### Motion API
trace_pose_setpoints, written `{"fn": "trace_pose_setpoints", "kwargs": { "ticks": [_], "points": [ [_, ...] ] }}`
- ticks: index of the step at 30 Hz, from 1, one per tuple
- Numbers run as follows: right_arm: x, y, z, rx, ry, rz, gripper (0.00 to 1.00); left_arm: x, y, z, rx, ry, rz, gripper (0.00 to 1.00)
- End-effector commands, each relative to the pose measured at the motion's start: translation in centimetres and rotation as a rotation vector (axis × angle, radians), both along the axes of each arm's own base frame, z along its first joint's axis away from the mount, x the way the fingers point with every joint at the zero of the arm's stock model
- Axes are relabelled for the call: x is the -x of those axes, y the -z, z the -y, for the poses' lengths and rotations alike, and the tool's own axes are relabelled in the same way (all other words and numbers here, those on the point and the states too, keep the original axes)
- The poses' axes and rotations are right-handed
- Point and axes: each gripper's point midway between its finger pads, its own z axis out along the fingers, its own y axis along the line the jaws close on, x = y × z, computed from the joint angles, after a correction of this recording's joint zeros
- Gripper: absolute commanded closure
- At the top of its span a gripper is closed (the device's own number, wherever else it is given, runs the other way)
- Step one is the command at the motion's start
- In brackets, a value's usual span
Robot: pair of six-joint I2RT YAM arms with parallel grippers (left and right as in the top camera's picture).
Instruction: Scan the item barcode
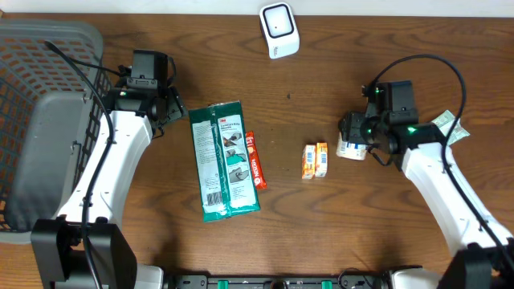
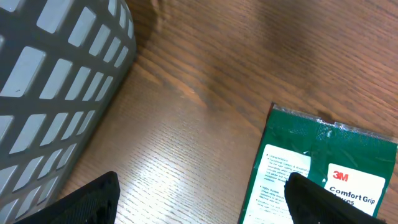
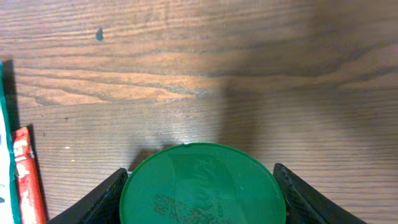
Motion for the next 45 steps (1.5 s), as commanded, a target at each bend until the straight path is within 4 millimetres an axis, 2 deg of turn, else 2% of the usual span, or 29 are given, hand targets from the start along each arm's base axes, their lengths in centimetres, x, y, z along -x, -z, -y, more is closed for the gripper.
{"fn": "trace_pose_setpoints", "kwargs": {
  "ticks": [1, 4, 8, 15, 18, 23, 26, 34, 37, 40, 45],
  "points": [
    [-0.6, -1.3, 0.7, 0.109, 0.003, 0.053, 0.48, 0.0, -0.2, -0.3, -0.023, 0.001, 0.002, 0.15],
    [-0.9, -1.3, 1.6, 0.2, 0.039, 0.072, 0.47, 0.0, -0.2, -0.3, -0.022, 0.001, 0.002, 0.15],
    [-1.8, -2.2, 1.2, 0.262, 0.061, 0.14, 0.5, 0.0, -0.2, -0.3, -0.023, 0.001, 0.002, 0.15],
    [-3.4, -3.9, 1.3, 0.375, 0.217, 0.332, 0.5, 0.0, -0.2, -0.3, -0.023, 0.001, 0.002, 0.15],
    [-3.8, -3.9, 1.8, 0.393, 0.271, 0.414, 0.5, 0.0, -0.2, -0.3, -0.023, 0.001, 0.002, 0.15],
    [-4.0, -2.9, 2.8, 0.382, 0.34, 0.52, 0.57, 0.0, -0.2, -0.3, -0.023, 0.001, 0.002, 0.15],
    [-4.3, -2.1, 3.3, 0.372, 0.355, 0.565, 0.58, 0.0, -0.2, -0.3, -0.023, 0.001, 0.002, 0.15],
    [-5.3, 2.6, 3.2, 0.418, 0.314, 0.511, 0.57, 0.0, -0.2, -0.3, -0.023, 0.001, 0.002, 0.15],
    [-5.8, 3.8, 3.1, 0.454, 0.287, 0.51, 0.57, 0.0, -0.2, -0.3, -0.023, 0.001, 0.002, 0.15],
    [-5.8, 3.9, 3.5, 0.49, 0.302, 0.511, 0.57, 0.0, -0.2, -0.3, -0.023, 0.001, 0.002, 0.15],
    [-5.4, 2.7, 4.8, 0.546, 0.371, 0.53, 0.53, 0.0, -0.2, -0.3, -0.023, 0.001, 0.002, 0.15]
  ]
}}
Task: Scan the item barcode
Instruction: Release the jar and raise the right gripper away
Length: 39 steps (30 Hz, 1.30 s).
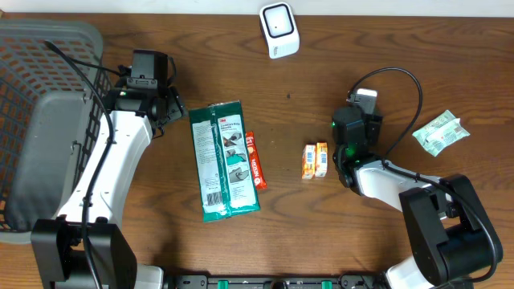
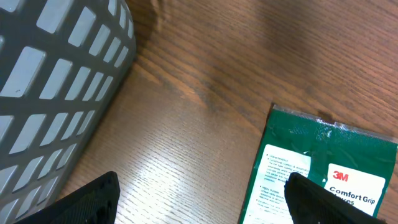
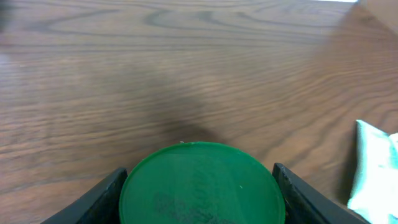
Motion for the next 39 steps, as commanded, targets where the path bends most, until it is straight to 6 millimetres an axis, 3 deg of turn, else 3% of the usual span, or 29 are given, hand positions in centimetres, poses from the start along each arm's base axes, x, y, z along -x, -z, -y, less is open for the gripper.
{"fn": "trace_pose_setpoints", "kwargs": {
  "ticks": [1, 2, 13, 15, 18, 22, 31, 35, 39],
  "points": [
    [0.4, -1.4, 1.7, 0.059, 0.081, 0.03, 0.47, 0.0, -0.2, -0.3, -0.023, 0.001, 0.002, 0.15],
    [0.5, -1.5, 1.7, 0.059, 0.08, 0.029, 0.41, 0.0, -0.2, -0.3, -0.023, 0.001, 0.002, 0.15],
    [1.1, -0.3, 1.4, 0.064, 0.05, -0.04, 0.28, 0.0, -0.2, -0.3, -0.023, 0.001, 0.002, 0.15],
    [1.1, -0.3, 1.5, 0.065, 0.05, -0.042, 0.19, 0.0, -0.2, -0.3, -0.023, 0.001, 0.002, 0.15],
    [1.1, -0.3, 1.5, 0.066, 0.05, -0.044, 0.13, 0.0, -0.2, -0.3, -0.023, 0.001, 0.002, 0.15],
    [1.3, -0.7, 1.5, 0.066, 0.05, -0.044, 0.11, 0.0, -0.2, -0.3, -0.022, 0.001, 0.002, 0.15],
    [2.2, -3.3, 1.8, 0.06, 0.051, -0.028, 0.01, 0.0, -0.2, -0.3, -0.023, 0.001, 0.002, 0.15],
    [3.3, -4.8, 2.1, 0.061, 0.042, -0.043, 0.01, 0.0, -0.2, -0.3, -0.023, 0.001, 0.002, 0.15],
    [4.3, -7.7, 1.8, 0.051, -0.013, -0.027, 0.1, 0.0, -0.2, -0.3, -0.023, 0.001, 0.002, 0.15]
  ]
}}
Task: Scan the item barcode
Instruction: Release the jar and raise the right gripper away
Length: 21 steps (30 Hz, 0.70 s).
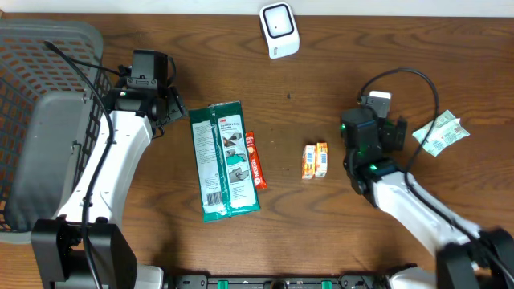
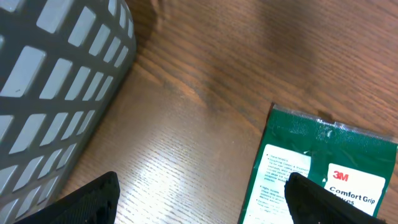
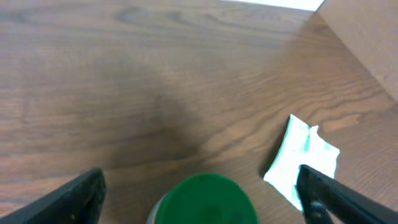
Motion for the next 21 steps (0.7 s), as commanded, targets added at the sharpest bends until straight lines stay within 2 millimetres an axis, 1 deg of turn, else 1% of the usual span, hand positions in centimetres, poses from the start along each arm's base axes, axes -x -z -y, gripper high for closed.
{"fn": "trace_pose_setpoints", "kwargs": {
  "ticks": [1, 4, 6, 8, 12, 14, 16, 19, 21],
  "points": [
    [0.6, -3.9, -0.1, -0.031, -0.038, 0.062, 0.12, 0.0, -0.2, -0.3, -0.023, 0.001, 0.002, 0.15],
    [1.6, -6.9, -0.4, -0.073, -0.084, 0.068, 0.14, 0.0, -0.2, -0.3, -0.023, 0.001, 0.002, 0.15],
    [2.1, -8.5, -0.3, -0.101, -0.106, 0.049, 0.14, 0.0, -0.2, -0.3, -0.023, 0.001, 0.002, 0.15],
    [2.7, -9.9, 0.1, -0.15, -0.121, 0.003, 0.07, 0.0, -0.2, -0.3, -0.023, 0.001, 0.002, 0.15],
    [4.1, -11.6, 1.2, -0.299, -0.152, -0.147, 0.03, 0.0, -0.2, -0.3, -0.023, 0.001, 0.002, 0.15],
    [4.9, -12.1, 2.2, -0.39, -0.133, -0.218, 0.01, 0.0, -0.2, -0.3, -0.023, 0.001, 0.002, 0.15],
    [5.7, -12.2, 3.4, -0.463, -0.096, -0.287, 0.01, -0.1, -0.2, -0.3, -0.022, 0.001, 0.002, 0.15],
    [6.9, -11.3, 4.7, -0.551, -0.045, -0.405, 0.01, 0.0, -0.2, -0.3, -0.023, 0.001, 0.002, 0.14],
    [7.3, -9.9, 4.5, -0.578, -0.073, -0.501, 0.01, 0.0, -0.2, -0.3, -0.023, 0.001, 0.002, 0.15]
  ]
}}
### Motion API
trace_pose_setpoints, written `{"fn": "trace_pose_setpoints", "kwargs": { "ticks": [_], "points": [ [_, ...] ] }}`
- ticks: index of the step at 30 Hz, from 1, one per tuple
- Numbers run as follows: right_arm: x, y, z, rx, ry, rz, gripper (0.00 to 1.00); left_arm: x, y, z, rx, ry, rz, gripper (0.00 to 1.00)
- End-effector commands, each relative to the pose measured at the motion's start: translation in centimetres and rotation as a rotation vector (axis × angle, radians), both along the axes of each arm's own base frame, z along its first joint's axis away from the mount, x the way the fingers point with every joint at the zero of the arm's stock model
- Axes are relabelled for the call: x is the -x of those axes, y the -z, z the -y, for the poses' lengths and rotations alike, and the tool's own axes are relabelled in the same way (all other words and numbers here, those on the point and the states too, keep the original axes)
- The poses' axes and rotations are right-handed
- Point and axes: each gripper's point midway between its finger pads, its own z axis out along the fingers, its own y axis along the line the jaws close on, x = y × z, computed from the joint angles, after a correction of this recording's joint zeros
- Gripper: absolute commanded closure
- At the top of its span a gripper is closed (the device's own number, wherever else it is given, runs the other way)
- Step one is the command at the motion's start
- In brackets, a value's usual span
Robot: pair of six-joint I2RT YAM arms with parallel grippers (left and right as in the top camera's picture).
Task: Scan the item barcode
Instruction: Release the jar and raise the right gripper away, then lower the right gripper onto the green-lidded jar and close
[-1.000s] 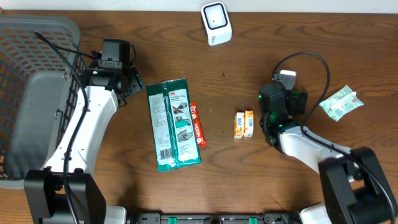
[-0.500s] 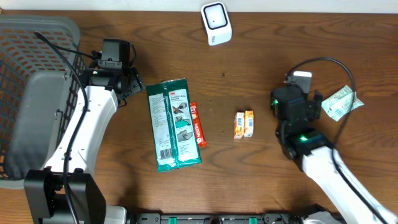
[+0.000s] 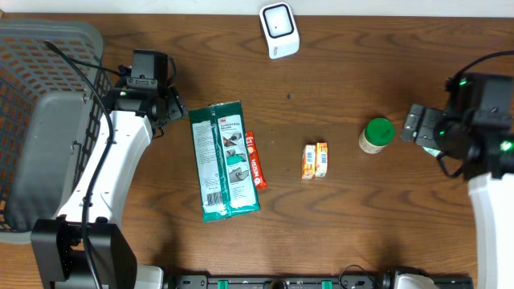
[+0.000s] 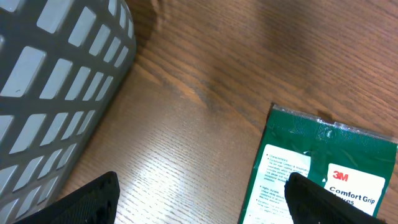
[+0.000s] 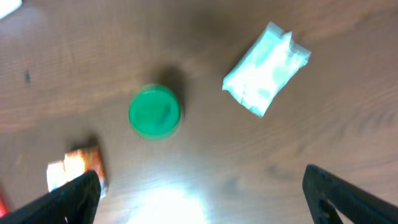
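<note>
A green-lidded jar [image 3: 376,135] stands upright on the wooden table, free of both grippers; from above its lid [image 5: 154,112] shows as a green disc. My right gripper [image 5: 205,199] is open and empty, raised well above the table to the right of the jar. The white scanner [image 3: 279,30] sits at the back edge. My left gripper [image 4: 199,202] is open over bare wood, between the grey basket [image 4: 56,81] and the green 3M packet [image 4: 323,174].
A red bar [image 3: 254,160] lies beside the green packet [image 3: 225,160]. Two small orange boxes [image 3: 315,160] lie left of the jar. A pale green pouch [image 5: 266,61] lies right of the jar. The basket [image 3: 40,120] fills the left side.
My right gripper, open low around the jar before, now sits higher and further right, clear of the jar. The jar stays upright where it was. The left arm is unchanged.
My right gripper was first shut on the green-lidded jar right of the orange boxes. It still held the jar later, turned to face another way. Then it was open with the jar standing below it, and now it is away from it. The left arm stayed still throughout.
</note>
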Motion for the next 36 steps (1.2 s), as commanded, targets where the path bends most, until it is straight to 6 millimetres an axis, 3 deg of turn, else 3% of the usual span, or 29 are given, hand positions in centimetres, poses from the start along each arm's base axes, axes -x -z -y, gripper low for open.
{"fn": "trace_pose_setpoints", "kwargs": {
  "ticks": [1, 6, 10, 25, 29, 33, 36],
  "points": [
    [-0.3, 2.1, -2.0, -0.148, -0.102, -0.107, 0.01, 0.0, -0.2, -0.3, -0.023, 0.001, 0.001, 0.15],
    [0.3, 6.9, -2.5, -0.188, -0.125, -0.334, 0.01, 0.0, -0.2, -0.3, -0.023, 0.001, 0.001, 0.15],
    [-0.5, 8.6, -2.7, -0.194, -0.136, -0.373, 0.01, 0.0, -0.2, -0.3, -0.023, 0.001, 0.001, 0.15],
    [-4.3, 8.2, -3.3, -0.153, -0.174, -0.234, 0.01, 0.0, -0.2, -0.3, -0.023, 0.001, 0.001, 0.14],
    [-4.2, 8.2, -3.4, -0.153, -0.175, -0.237, 0.01, 0.0, -0.2, -0.3, -0.023, 0.001, 0.001, 0.15],
    [-4.1, 8.2, -4.4, -0.139, -0.334, -0.236, 0.01, 0.0, -0.2, -0.3, -0.023, 0.001, 0.001, 0.15],
    [-4.3, 8.3, -5.1, -0.12, -0.388, -0.229, 0.09, 0.0, -0.2, -0.3, -0.023, 0.001, 0.001, 0.15]
  ]
}}
